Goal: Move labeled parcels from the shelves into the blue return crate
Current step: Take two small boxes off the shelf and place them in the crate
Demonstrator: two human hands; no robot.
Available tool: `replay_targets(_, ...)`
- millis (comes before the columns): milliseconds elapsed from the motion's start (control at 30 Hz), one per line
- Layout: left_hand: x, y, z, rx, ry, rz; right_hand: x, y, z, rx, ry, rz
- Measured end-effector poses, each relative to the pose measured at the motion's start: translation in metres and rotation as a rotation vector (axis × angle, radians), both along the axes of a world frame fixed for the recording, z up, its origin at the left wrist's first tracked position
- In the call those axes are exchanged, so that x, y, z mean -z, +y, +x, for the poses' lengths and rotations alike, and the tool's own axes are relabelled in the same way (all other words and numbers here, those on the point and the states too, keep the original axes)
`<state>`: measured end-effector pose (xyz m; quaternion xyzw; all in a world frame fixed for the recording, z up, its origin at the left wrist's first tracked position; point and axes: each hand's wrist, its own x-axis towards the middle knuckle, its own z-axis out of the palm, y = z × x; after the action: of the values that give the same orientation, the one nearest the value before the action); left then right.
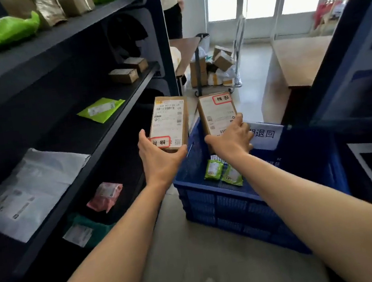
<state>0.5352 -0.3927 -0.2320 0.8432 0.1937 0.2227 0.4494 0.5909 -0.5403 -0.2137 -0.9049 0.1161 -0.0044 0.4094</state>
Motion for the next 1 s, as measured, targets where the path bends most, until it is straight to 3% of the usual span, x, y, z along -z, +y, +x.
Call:
replay_targets(500,0.017,-0.054,0.173,0.386,0.039,0.018,0.017,-0.065,0.118,0.407,0.057,0.008)
replay_targets(1000,0.070,-0.127,0.296,0.417,0.152,0.025,0.072,-0.132,0.233,0.405,0.188,-0.043)
